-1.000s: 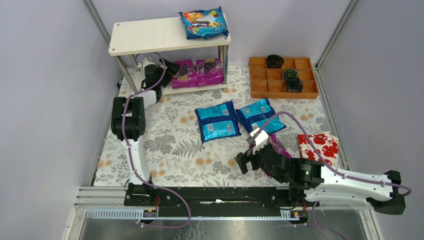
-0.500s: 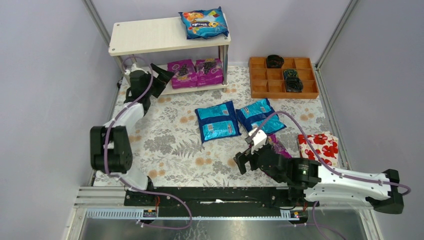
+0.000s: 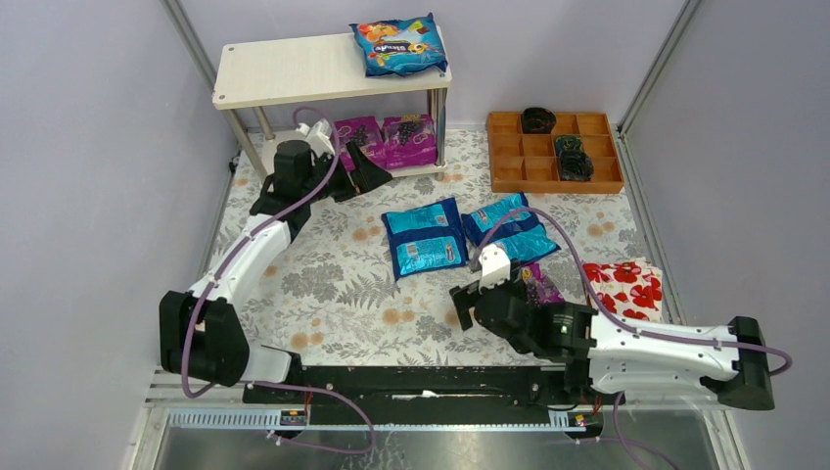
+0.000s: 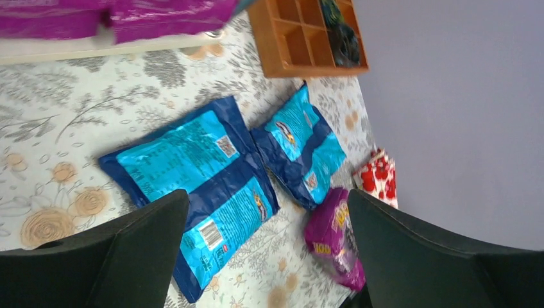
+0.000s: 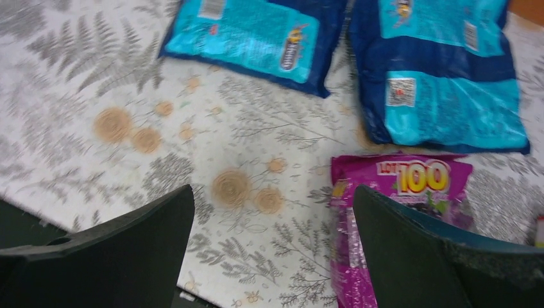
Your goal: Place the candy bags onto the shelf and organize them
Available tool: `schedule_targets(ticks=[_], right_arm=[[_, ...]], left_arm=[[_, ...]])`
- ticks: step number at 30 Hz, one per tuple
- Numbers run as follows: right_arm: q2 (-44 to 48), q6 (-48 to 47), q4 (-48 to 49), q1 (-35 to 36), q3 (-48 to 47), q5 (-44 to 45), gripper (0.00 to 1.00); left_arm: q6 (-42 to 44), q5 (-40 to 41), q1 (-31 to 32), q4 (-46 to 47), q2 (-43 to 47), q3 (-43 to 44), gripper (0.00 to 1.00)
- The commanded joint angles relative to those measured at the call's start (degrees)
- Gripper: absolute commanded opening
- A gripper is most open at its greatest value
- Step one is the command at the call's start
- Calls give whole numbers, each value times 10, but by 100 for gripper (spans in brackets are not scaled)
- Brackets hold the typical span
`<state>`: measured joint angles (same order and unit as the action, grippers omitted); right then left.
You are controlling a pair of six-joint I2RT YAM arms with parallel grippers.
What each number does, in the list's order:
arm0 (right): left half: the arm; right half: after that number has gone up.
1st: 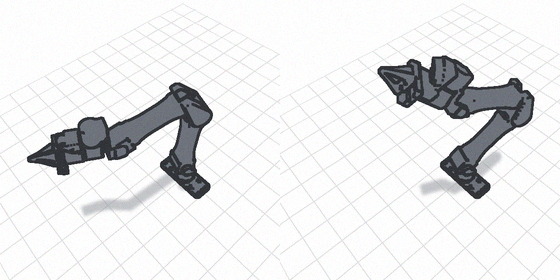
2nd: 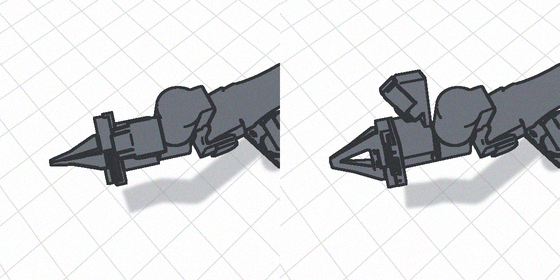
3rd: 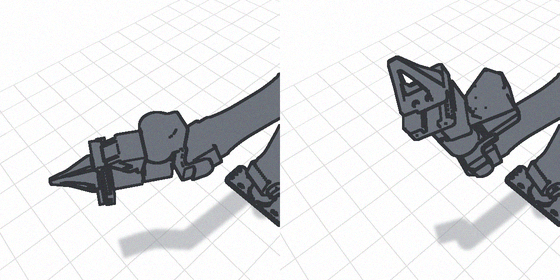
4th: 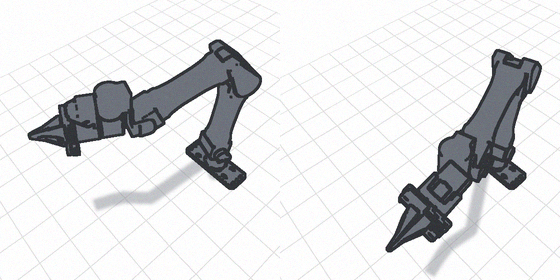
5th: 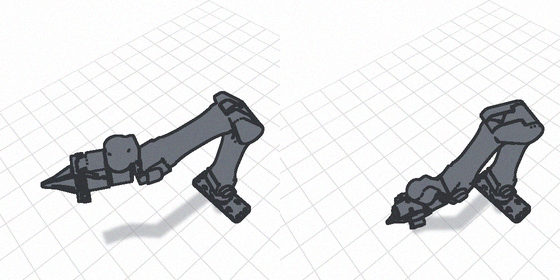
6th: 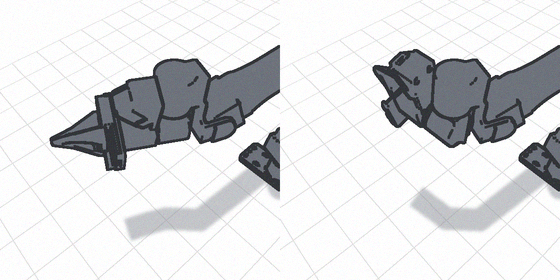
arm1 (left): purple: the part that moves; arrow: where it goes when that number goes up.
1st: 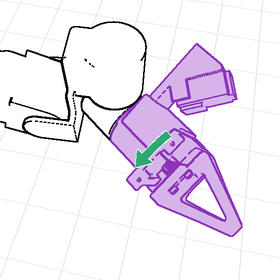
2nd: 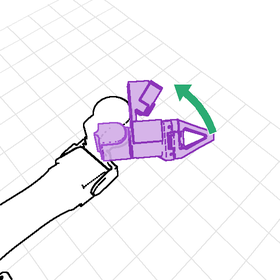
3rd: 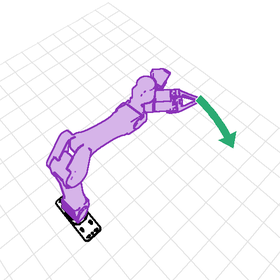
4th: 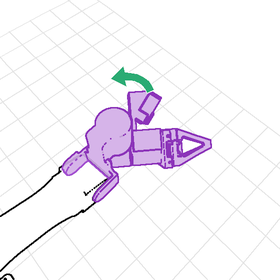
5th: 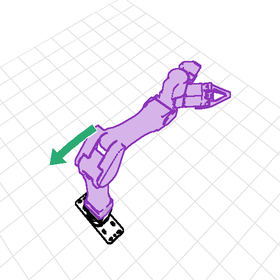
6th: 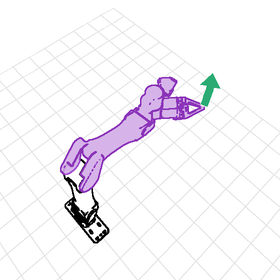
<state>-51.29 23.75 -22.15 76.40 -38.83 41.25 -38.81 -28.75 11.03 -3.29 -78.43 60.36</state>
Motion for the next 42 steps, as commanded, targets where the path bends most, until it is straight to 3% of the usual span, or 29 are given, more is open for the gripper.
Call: schedule_targets(ticks=[1,4,10,15,18,26,31,38,42], right_arm=[[-27,94,-59,-64,-41,80,100],[-34,106,-64,-172,-36,-12,100],[-53,155,-129,-337,-47,-97,100],[-29,151,-79,-489,13,-264,100],[-25,158,-70,-535,34,-321,100],[-15,168,-63,-538,82,-406,100],[-10,243,36,-528,140,-526,100],[-81,329,197,-402,119,-523,100],[-147,315,264,-362,80,-551,100]], left_arm=[[95,-48,21,-30,10,43,99],[100,-72,22,-25,0,44,99],[76,-94,-1,-14,-5,21,99],[73,-110,-7,-14,1,16,99],[71,-114,-7,-15,1,9,99],[61,-124,-8,-2,0,1,99],[58,-123,-11,7,-7,-5,99],[65,-105,-11,6,-10,-9,99],[65,-96,-11,5,-16,-12,99]])
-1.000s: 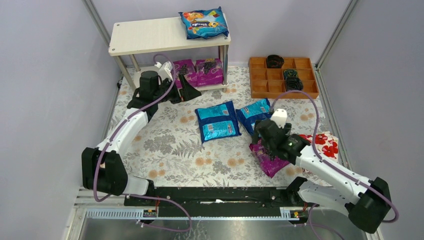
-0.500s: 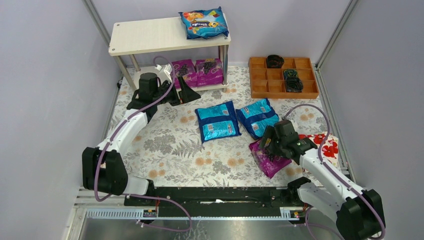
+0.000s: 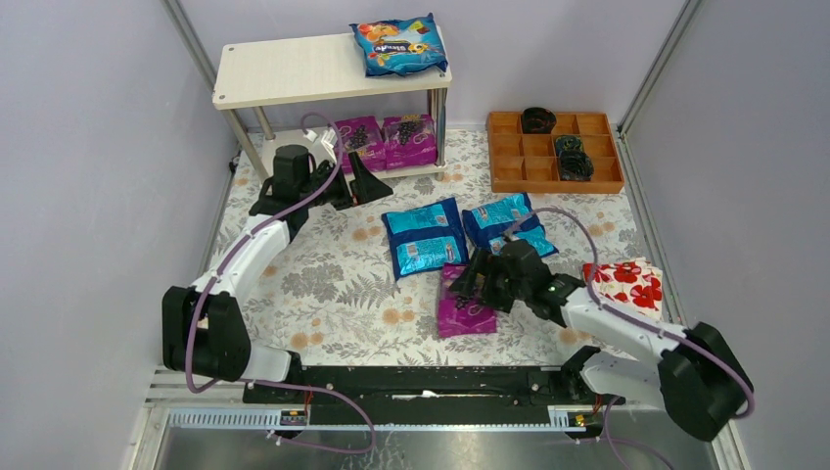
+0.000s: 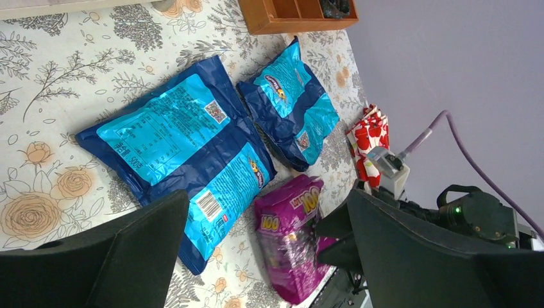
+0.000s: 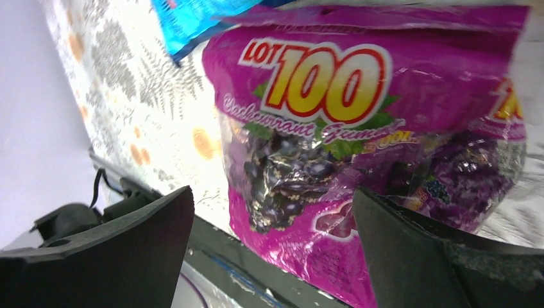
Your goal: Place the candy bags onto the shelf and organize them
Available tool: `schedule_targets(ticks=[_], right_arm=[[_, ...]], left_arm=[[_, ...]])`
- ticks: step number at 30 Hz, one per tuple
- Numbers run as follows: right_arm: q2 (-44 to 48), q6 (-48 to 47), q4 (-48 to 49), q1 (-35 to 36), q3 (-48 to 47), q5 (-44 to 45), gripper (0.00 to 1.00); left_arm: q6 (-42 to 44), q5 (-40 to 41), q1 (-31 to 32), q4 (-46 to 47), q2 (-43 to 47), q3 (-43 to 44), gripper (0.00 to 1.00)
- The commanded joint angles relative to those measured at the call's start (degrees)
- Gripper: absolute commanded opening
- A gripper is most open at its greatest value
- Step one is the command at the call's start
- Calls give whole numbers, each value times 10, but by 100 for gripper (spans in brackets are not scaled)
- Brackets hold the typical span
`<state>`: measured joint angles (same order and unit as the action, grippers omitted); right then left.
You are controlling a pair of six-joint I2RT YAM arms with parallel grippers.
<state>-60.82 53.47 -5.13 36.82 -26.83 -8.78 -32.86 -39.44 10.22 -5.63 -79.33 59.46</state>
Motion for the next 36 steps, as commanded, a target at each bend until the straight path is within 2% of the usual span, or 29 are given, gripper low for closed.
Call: schedule_targets(ticks=[1,4,8,12,17,20,23,26,29,33,36], right_arm=[[-63,-5,85,38,-58,-56,100],[-80,-105,6,43,-121,-54,100],[-71,-256,-130,76,-183,15,100],[-57,-338,-187,137,-195,56,100],[-76,-407,-244,261,-219,231,99],[-100,-450,-238,333,-233,303,98],[-92,-512,-205,363,-222,298,98],[-64,-610,-164,365,-187,224,99],[-43,-698,-165,365,-155,166,99],[-24,-758,-184,370,-133,193,95],[-18,-781,-192,370,-122,183,86]], left_arm=[[5,11,-2,28,-10,-5,99],[3,15,2,26,-15,-6,99],[-1,25,8,26,-20,-3,99],[-15,37,11,27,-27,-1,99],[-26,70,17,17,-15,-5,99],[-39,78,18,12,-8,-7,99],[-45,81,18,6,-5,-6,99],[-44,83,18,-3,-4,-4,99],[-46,84,18,-8,-1,-4,99],[-54,83,18,-7,3,-11,99],[-62,78,19,-1,4,-19,99]])
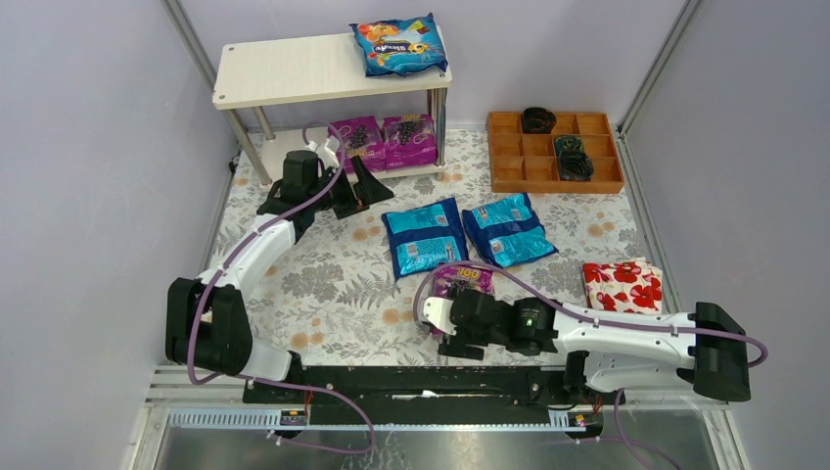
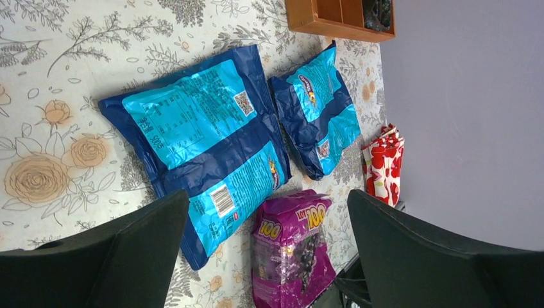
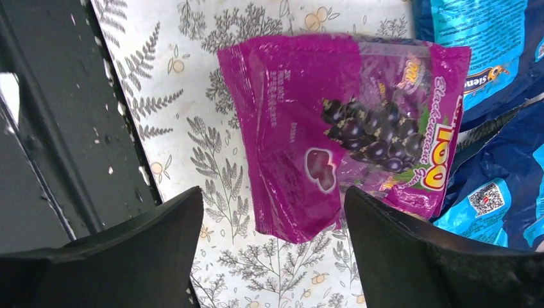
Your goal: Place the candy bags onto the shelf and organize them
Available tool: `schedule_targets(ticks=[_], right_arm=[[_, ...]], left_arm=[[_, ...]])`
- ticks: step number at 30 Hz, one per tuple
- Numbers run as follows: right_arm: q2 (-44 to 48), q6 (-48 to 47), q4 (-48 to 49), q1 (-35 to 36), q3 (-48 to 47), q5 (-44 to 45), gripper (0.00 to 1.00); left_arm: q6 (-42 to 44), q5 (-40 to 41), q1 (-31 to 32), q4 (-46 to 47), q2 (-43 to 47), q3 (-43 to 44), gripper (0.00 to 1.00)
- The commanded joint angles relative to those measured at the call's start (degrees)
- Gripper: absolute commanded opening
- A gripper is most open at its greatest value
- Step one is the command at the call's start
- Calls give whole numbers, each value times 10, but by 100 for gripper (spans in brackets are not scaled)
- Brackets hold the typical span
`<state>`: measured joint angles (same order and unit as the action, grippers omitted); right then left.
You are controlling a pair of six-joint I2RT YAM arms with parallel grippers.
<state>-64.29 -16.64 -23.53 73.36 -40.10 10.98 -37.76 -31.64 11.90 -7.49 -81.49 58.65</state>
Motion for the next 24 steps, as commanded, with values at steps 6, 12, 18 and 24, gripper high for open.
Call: schedule_targets(ticks=[6,12,18,24], right_arm=[[-17,-84,20,5,24,-37,67],[-71,-79,59,6,15,-11,54],[-84,-88,109,10,34,23,51],[-83,-87,163,10,61,28,39]], left_arm=[[-39,-15,9,43,25,-33,99],[-44,-24,14,48,25,-40,99],[-35,-25,14,34,29,-35,99],[-32,-29,13,31,32,-47,99]])
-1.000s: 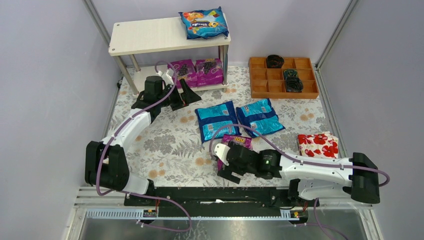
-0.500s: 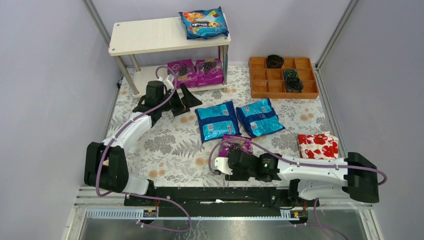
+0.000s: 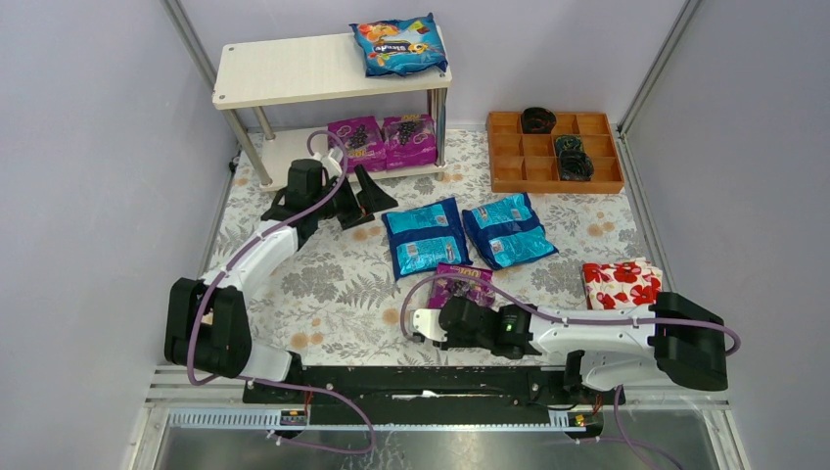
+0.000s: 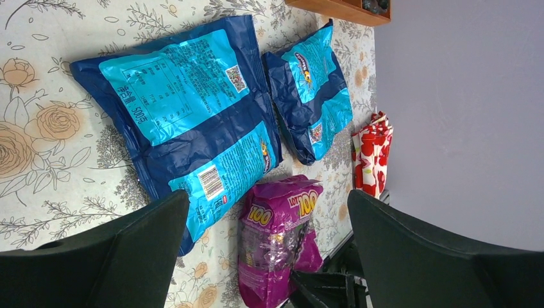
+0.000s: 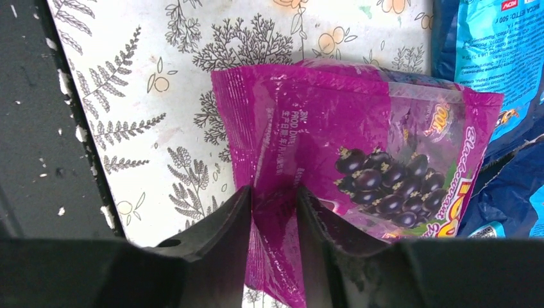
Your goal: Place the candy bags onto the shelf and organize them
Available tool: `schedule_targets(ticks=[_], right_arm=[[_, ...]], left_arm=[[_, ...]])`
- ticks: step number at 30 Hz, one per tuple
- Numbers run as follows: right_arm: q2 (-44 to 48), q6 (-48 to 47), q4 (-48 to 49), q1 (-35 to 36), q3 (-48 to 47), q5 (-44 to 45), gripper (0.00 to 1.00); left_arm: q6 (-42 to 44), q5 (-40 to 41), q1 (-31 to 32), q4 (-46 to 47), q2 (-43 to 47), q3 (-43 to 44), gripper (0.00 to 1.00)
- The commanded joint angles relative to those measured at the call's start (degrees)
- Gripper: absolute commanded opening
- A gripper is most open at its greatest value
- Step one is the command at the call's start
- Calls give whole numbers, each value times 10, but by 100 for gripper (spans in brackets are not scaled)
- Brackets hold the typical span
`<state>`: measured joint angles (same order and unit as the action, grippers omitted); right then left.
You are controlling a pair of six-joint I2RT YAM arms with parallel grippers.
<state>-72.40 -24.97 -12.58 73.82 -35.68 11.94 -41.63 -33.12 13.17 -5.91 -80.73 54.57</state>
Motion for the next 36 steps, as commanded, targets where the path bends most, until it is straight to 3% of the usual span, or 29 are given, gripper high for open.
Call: schedule_targets(ticks=[1,7,11,16,19,26,32,36], right_arm=[[-1,-2,59,5,21,21,36],[11,28,91,5,43,34,21],[54,72,148,5,64,43,0],[110,122,192,3,67,84,0],[114,158,219,3,59,86,0],[76,242,287,3,48,148,0],[57,275,308,2,29,161,0],[44,295,315,1,18,176,0]], left_arm=[[7,-15,0,14,25,-8,99],[6,-13,0,9,32,-17,99],[-19,-33,0,27,34,-34,99],[-147,-94,12,157,49,-129,99],[-222,-85,38,213,77,-184,99],[-319,45,120,165,203,-264,99],[-381,57,185,161,196,-299,99],[-412,110,233,161,195,-311,99]])
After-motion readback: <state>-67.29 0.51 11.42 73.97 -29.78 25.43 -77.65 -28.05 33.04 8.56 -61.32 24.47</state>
